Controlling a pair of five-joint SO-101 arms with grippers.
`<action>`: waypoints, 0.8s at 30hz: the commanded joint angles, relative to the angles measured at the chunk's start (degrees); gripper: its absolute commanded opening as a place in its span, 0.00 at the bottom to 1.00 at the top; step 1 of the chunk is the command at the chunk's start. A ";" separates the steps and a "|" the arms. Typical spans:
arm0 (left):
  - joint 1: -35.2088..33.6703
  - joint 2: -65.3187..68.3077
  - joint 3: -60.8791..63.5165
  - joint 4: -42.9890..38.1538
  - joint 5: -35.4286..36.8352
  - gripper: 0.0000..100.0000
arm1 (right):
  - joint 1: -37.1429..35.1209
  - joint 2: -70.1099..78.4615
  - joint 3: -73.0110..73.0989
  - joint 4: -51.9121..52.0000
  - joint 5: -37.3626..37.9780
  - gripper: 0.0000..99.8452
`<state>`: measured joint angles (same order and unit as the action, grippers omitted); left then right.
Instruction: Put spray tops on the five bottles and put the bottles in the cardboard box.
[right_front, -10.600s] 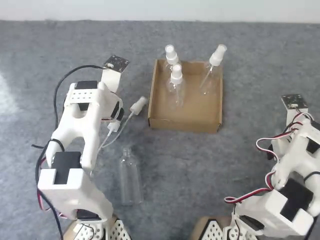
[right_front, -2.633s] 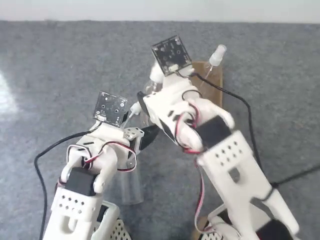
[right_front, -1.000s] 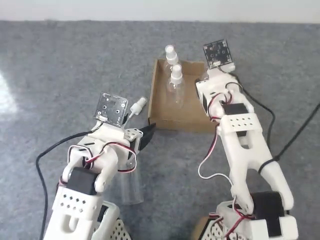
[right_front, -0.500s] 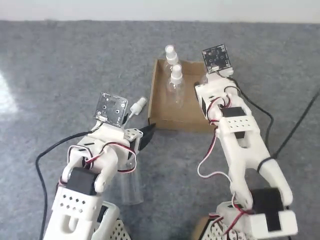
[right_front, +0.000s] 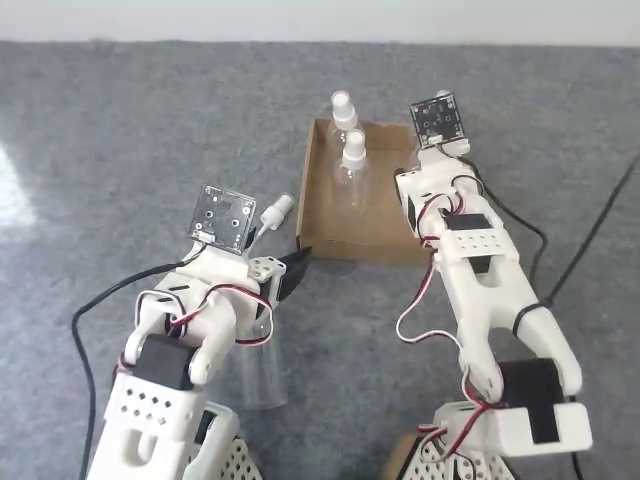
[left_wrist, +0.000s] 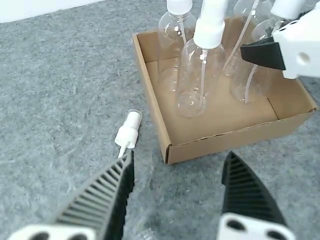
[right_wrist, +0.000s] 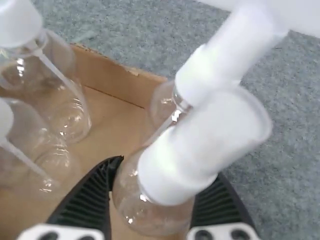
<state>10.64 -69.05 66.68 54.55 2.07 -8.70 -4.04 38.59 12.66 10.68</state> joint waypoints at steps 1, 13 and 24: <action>-0.44 -0.79 -0.31 -1.32 -0.18 0.26 | 0.31 0.57 -2.37 -0.92 0.26 0.01; -0.44 -0.79 -0.22 -1.32 -0.18 0.26 | 0.31 0.40 -2.37 -0.57 0.62 0.01; -0.44 -0.79 -0.22 -1.23 -0.26 0.26 | 0.31 0.40 -2.37 -0.40 0.35 0.10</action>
<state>10.64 -69.05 66.68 54.55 2.07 -8.70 -3.78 38.51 12.31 10.68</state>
